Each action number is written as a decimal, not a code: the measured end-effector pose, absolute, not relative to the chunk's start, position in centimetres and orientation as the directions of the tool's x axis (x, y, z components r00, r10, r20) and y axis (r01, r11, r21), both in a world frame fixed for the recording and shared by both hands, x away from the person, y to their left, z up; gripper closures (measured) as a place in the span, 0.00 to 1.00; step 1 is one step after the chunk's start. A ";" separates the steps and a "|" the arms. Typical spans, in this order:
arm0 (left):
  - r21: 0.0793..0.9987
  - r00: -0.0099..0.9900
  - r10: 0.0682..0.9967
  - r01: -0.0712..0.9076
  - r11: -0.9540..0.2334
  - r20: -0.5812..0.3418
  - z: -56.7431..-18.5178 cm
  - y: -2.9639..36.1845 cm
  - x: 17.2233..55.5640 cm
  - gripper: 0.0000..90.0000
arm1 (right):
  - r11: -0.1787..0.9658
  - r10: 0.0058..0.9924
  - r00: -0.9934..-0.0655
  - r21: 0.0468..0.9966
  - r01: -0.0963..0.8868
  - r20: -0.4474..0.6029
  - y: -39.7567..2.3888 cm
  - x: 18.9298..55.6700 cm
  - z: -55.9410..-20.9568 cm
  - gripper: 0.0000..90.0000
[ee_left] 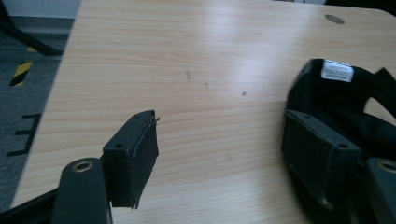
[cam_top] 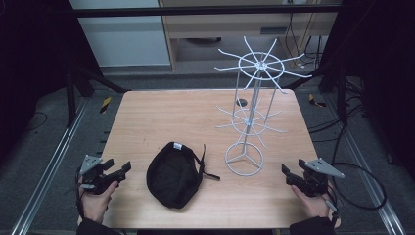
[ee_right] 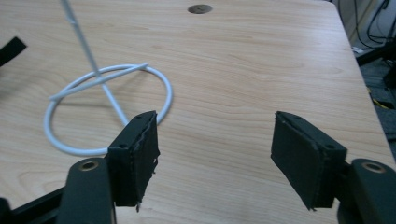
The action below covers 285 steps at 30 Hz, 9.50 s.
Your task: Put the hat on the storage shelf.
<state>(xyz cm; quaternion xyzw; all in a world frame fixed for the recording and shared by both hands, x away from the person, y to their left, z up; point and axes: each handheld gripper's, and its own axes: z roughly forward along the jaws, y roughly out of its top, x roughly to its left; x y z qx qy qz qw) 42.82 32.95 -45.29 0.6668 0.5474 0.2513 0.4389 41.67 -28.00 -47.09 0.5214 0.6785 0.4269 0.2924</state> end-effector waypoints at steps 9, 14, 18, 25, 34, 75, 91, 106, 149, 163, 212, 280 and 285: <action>0.853 0.328 0.935 0.519 -0.057 -0.136 -45.1 31.0 42.2 0.30 | 0.150 0.906 -0.418 0.875 0.460 0.064 -25.1 40.8 -46.7 0.49; 0.857 0.335 0.931 0.513 -0.052 -0.144 -44.9 30.4 41.8 0.35 | 0.197 0.870 -0.490 0.865 0.462 0.063 -23.0 40.6 -46.5 0.54; 0.856 0.349 0.928 0.512 -0.073 -0.129 -44.9 29.9 41.7 0.38 | 0.229 0.836 -0.545 0.861 0.455 0.065 -21.4 40.5 -46.2 0.56; 0.859 0.364 0.924 0.504 -0.089 -0.117 -44.8 29.4 41.6 0.44 | 0.264 0.790 -0.608 0.858 0.442 0.070 -18.9 40.4 -46.1 0.61; 0.846 0.374 0.921 0.522 -0.112 -0.109 -44.9 28.8 41.9 0.51 | 0.300 0.746 -0.663 0.856 0.422 0.065 -16.0 40.7 -45.9 0.64; 0.783 0.482 0.875 0.557 -0.275 -0.035 -46.8 27.0 46.1 0.93 | 0.357 0.684 -0.729 0.859 0.367 0.028 -3.6 46.8 -45.8 0.64; 0.792 0.524 0.851 0.528 -0.306 -0.020 -47.0 26.1 46.9 0.71 | 0.355 0.762 -0.646 0.812 0.463 0.035 -2.4 51.3 -48.6 0.82; 0.762 0.476 0.865 0.616 -0.199 -0.158 -46.2 28.0 43.5 0.60 | 0.348 0.757 -0.651 0.806 0.478 0.059 -4.3 48.3 -48.2 0.92; 0.774 0.439 0.897 0.585 -0.241 -0.052 -46.9 25.8 45.9 0.88 | 0.317 0.687 -0.727 0.897 0.308 0.007 -3.2 45.9 -43.1 0.93; 0.805 0.420 0.906 0.553 -0.214 -0.047 -46.3 25.7 46.1 0.87 | 0.295 0.657 -0.753 0.931 0.215 -0.035 -2.6 44.5 -41.9 0.93; 0.732 0.448 0.876 0.656 -0.186 -0.178 -46.5 26.1 43.3 0.87 | 0.314 0.696 -0.705 0.941 0.125 -0.138 -2.9 42.9 -41.1 0.93; 0.853 0.544 0.796 0.518 -0.070 -0.265 -40.6 19.5 42.2 0.33 | 0.472 0.460 -0.867 0.880 0.053 -0.194 -1.4 39.9 -44.5 0.91; 0.842 0.574 0.754 0.537 -0.052 -0.319 -40.8 19.5 42.3 0.54 | 0.470 0.458 -0.870 0.880 0.064 -0.181 -1.4 39.9 -44.5 0.89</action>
